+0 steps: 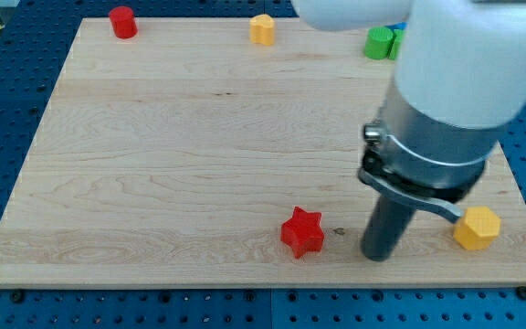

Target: Push the yellow hexagon to the center right of the board

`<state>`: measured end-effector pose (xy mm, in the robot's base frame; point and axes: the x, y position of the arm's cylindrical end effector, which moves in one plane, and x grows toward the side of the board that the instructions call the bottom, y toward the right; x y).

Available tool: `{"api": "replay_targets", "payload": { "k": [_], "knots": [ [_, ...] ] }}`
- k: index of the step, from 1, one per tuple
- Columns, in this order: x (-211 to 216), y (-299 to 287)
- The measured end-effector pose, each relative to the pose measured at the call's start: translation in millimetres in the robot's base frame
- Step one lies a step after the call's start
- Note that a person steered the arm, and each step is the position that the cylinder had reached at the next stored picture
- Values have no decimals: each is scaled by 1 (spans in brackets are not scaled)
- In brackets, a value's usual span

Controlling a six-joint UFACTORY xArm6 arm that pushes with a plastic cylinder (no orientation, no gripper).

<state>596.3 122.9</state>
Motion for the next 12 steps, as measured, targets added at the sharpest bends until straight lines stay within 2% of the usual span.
{"api": "replay_targets", "payload": {
  "k": [2, 3, 6, 8, 12],
  "knots": [
    [8, 86],
    [8, 100],
    [-23, 107],
    [-47, 140],
    [-89, 117]
  ]
}}
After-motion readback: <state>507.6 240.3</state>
